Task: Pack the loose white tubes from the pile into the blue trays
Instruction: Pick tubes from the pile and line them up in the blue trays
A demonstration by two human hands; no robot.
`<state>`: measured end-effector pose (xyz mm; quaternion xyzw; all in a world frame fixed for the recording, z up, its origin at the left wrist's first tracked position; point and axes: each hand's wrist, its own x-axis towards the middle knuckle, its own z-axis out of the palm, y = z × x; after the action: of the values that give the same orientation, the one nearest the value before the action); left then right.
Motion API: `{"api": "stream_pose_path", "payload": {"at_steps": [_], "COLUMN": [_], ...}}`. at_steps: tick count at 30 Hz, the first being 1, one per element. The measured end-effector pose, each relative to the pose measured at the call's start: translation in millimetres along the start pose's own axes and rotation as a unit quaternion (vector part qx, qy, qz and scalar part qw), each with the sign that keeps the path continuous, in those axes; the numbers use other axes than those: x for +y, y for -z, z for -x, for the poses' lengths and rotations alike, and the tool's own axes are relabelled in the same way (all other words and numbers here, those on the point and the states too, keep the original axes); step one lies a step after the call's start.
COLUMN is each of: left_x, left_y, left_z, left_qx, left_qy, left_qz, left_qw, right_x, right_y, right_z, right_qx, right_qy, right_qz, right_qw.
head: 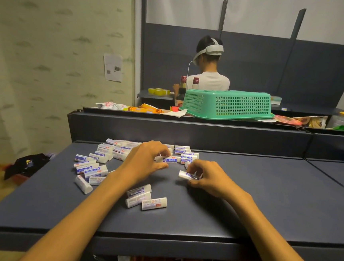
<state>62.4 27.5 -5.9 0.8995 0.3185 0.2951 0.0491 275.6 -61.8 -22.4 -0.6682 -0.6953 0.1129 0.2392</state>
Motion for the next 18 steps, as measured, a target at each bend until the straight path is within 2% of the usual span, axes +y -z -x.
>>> {"api": "stream_pose_path", "payload": {"at_steps": [5,13,18], "left_x": [-3,-10,-11], "left_y": [5,14,14], "left_z": [-2,1,2], "left_qx": [0.003,0.018,0.025], "left_qy": [-0.004,-0.008,-0.014], "left_qz": [-0.006,-0.001,-0.002], "left_qw": [1.0,1.0,1.0], "right_x": [-2,-6,-5], "right_y": [5,9,12], "right_z": [-6,-12,-10], "right_qx": [0.069,0.128,0.149], "right_qy": [0.056,0.099,0.091], "right_qz": [-0.053,-0.007,0.016], "right_qw": [0.995,0.987,0.984]}}
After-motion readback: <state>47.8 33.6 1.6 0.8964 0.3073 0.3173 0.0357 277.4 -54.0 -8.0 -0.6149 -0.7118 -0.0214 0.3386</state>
